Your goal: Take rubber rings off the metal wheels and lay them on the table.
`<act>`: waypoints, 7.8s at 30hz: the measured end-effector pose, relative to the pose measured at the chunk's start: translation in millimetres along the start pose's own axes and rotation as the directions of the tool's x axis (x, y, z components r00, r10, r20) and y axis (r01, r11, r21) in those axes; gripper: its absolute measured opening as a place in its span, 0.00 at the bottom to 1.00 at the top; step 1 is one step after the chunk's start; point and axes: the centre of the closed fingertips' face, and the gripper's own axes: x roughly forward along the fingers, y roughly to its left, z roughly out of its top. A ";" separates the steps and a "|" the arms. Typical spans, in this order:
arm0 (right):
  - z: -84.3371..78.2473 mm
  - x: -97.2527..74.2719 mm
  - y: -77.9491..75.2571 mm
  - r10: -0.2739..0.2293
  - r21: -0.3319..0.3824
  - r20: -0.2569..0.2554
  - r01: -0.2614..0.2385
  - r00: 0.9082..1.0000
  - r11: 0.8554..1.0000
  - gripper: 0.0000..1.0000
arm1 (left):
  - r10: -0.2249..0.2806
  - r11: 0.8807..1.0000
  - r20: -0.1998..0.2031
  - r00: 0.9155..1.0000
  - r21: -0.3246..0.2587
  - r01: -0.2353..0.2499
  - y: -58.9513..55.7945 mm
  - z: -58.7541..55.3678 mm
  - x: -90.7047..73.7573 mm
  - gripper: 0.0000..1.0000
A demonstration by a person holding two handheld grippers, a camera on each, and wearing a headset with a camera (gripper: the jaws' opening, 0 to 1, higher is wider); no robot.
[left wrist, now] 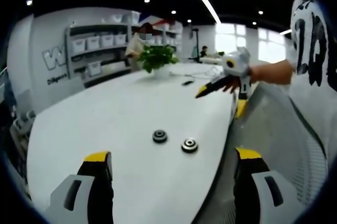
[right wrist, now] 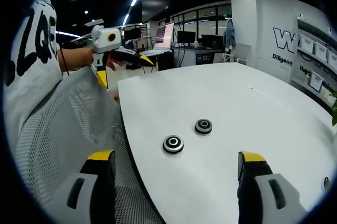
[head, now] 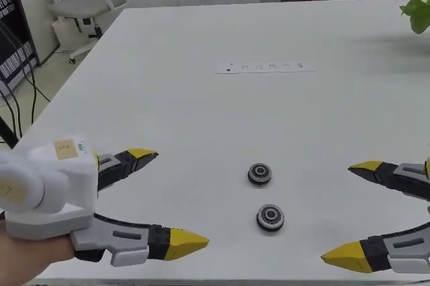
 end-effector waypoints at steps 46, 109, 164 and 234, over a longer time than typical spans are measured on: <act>29.6 20.2 -17.3 0.063 -0.060 0.103 -0.057 0.993 0.997 0.67 | -0.111 0.993 -0.017 0.994 0.040 0.111 5.1 5.5 44.9 0.81; -35.7 90.9 1.5 0.269 -0.067 -0.130 -0.279 0.954 0.958 0.34 | -0.336 0.939 -0.172 0.926 0.018 0.344 -38.1 -35.8 133.6 0.41; -36.6 100.8 2.5 0.250 0.041 -0.075 -0.248 0.965 0.968 0.27 | -0.275 0.948 -0.163 0.948 0.116 0.295 -48.9 -51.2 156.6 0.14; -42.9 85.6 -9.3 0.214 0.313 -0.094 -0.175 0.972 0.933 0.00 | -0.235 0.947 -0.199 0.951 0.172 0.270 -49.1 -52.0 156.5 0.12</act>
